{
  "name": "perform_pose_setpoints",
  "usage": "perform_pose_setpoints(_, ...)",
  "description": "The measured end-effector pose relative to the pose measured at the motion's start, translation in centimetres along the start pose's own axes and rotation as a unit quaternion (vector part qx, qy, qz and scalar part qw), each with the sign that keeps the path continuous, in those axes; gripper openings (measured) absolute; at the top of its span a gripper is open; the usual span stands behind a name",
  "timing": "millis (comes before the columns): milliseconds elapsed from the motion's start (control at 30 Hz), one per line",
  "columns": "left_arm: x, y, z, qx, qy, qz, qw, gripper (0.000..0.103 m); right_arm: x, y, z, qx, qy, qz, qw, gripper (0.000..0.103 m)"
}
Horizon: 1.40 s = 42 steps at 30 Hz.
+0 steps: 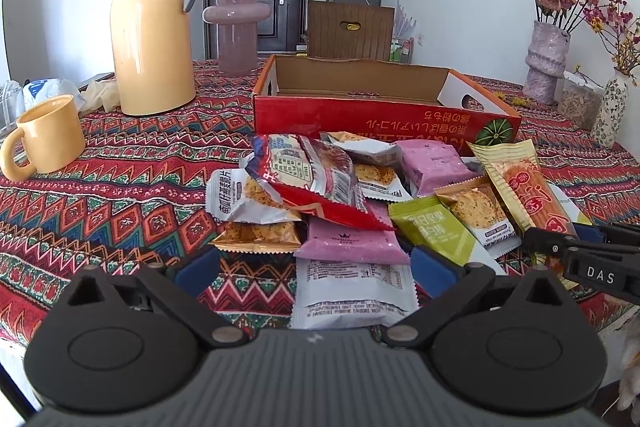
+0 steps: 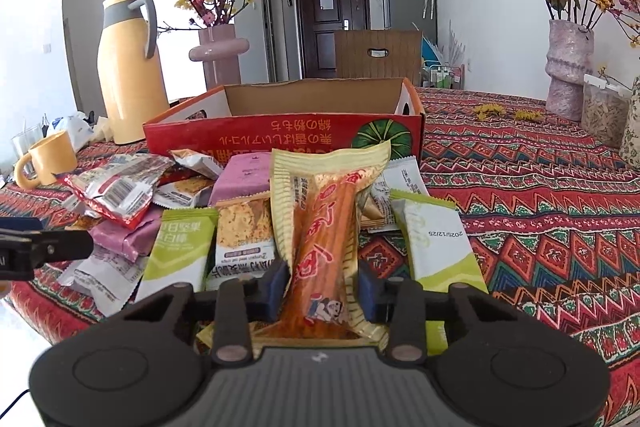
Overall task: Organize snacks
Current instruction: 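Grasp the yellow-wrapped orange stick snack with the right gripper while the left gripper approaches the green-and-white bar, then grasp the green-and-white bar with the left gripper and lift it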
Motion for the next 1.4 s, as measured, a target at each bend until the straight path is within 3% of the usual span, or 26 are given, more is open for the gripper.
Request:
perform_pose_setpoints(433, -0.7, -1.0, 3.7, -0.021, 0.05, -0.04, 0.9977, 0.103, 2.6, -0.8, 1.0, -0.012, -0.007, 0.044, 0.999, 0.036)
perform_pose_setpoints(767, -2.7, -0.9, 8.3, -0.034, 0.058, -0.092, 0.9935, 0.103, 3.4, -0.4, 2.8, -0.022, -0.017, 0.054, 0.998, 0.036)
perform_pose_setpoints(1033, -4.3, -0.3, 9.8, -0.03, 0.04, -0.138, 0.9891, 0.083, 3.7, 0.3, 3.6, -0.034, -0.024, 0.059, 0.997, 0.036)
perform_pose_setpoints(1167, -4.4, -0.3, 10.1, -0.031, 0.031, -0.142, 0.9889, 0.077, 3.7, 0.6, 3.7, -0.039, -0.027, 0.058, 0.997, 0.036)
perform_pose_setpoints(1267, -4.4, -0.3, 10.3, -0.033, 0.03, -0.143, 0.9888, 0.066, 3.7, 0.8, 3.7, -0.04, -0.029, 0.057, 0.997, 0.036)
perform_pose_setpoints(1333, -4.3, -0.3, 10.4, -0.035, 0.035, -0.141, 0.9887, 0.049, 3.7, 0.8, 3.7, -0.04, -0.03, 0.057, 0.997, 0.036)
perform_pose_setpoints(1400, -4.1, -0.3, 10.2, -0.035, 0.034, -0.14, 0.989, 0.043, 3.7, 0.8, 3.7, -0.04, -0.03, 0.056, 0.997, 0.036)
Point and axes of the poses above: each gripper's, at about its wrist camera, not at the fingertips, and x roughly against the way its jaws point, z to its right, y to its underside, the point moved 3 cm from there along -x, roughly the way its jaws point, and after that the axes turned 4 degrees about z, right-handed, at the moved point
